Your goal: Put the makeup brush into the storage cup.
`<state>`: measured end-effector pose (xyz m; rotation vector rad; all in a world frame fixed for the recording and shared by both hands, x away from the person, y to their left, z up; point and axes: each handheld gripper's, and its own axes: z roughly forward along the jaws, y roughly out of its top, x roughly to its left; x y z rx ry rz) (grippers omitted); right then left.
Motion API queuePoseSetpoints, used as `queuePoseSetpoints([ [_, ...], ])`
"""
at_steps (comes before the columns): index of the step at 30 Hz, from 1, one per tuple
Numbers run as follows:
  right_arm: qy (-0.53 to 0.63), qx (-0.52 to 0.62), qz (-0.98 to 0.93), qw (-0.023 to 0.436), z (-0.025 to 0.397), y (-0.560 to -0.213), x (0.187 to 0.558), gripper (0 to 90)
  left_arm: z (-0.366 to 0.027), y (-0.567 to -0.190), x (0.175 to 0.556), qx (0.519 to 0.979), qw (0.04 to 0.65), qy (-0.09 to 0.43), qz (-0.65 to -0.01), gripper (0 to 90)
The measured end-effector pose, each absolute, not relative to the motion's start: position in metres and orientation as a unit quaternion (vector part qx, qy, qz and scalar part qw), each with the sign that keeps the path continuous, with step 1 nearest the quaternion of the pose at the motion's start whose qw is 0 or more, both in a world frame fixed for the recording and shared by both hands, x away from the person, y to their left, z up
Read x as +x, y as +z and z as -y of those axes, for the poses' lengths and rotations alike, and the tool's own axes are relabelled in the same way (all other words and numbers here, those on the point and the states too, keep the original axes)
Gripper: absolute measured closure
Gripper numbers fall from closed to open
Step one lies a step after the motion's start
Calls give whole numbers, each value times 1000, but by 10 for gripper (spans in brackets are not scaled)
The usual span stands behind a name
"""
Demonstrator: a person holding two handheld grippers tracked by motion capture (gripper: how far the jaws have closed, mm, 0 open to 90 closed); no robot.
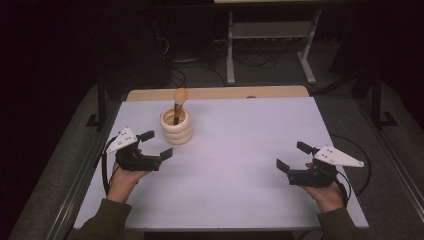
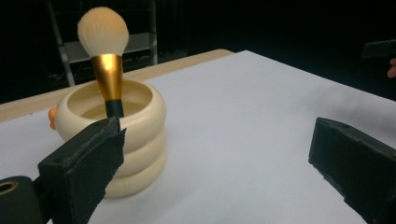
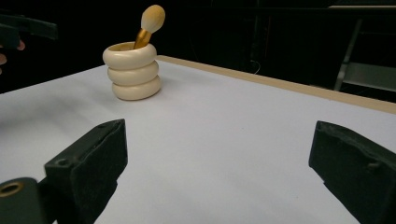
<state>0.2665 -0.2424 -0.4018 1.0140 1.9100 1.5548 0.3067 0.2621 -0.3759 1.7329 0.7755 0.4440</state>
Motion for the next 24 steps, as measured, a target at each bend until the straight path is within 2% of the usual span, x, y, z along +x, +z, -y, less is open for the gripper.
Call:
queuePoseSetpoints([
  [24,566,370,-699,234,241,-402,266,38,-285,-405,272,734,557,189,-340,42],
])
